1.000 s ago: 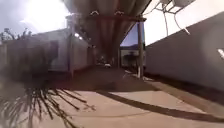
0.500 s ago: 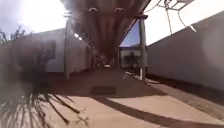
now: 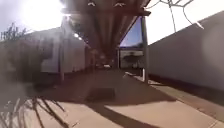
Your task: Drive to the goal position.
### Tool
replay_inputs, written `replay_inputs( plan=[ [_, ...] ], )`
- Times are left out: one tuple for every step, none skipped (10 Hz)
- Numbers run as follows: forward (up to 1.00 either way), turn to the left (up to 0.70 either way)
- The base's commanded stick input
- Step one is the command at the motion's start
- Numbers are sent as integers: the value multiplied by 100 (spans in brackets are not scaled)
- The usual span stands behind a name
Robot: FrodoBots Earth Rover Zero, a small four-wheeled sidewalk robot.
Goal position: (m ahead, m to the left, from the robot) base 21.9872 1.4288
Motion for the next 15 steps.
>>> replay_inputs(
  plan=[
    [70, 35],
    [70, 35],
    [70, 35],
    [70, 0],
    [70, 0],
    [70, 0],
    [70, 0],
    [70, 0],
    [70, 0],
    [70, 0],
    [70, 0],
    [70, 0],
    [70, 0],
    [70, 0],
    [70, 0]
  ],
)
